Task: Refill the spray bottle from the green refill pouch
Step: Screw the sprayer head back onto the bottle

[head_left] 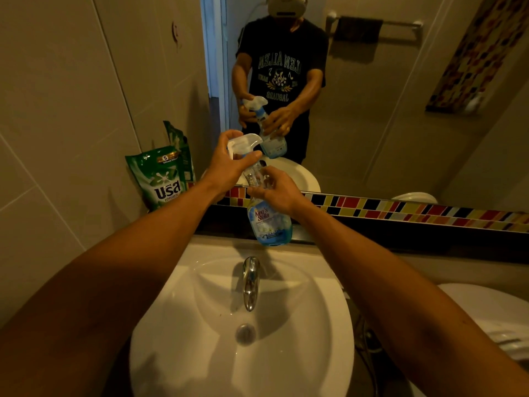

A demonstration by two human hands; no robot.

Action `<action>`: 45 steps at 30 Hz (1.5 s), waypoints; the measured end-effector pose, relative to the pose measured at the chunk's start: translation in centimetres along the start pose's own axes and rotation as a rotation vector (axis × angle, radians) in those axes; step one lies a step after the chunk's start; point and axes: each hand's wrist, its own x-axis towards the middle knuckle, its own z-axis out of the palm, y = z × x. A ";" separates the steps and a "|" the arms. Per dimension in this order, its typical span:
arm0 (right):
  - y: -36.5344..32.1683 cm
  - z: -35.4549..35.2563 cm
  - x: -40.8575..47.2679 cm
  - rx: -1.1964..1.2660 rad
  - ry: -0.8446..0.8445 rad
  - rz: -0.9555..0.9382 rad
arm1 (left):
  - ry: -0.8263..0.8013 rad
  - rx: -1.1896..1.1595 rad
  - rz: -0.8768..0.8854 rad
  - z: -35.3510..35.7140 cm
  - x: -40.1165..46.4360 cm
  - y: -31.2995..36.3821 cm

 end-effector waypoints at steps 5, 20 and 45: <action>0.1 0.0 0.0 -0.004 0.004 -0.007 | 0.006 0.067 0.023 -0.3 0.2 0.2; 0.2 0.1 0.0 0.007 -0.003 -0.017 | -0.008 0.036 0.010 -0.1 0.0 0.2; 0.0 -0.4 -0.1 0.013 -0.002 0.015 | 0.019 0.058 -0.029 0.1 0.3 0.6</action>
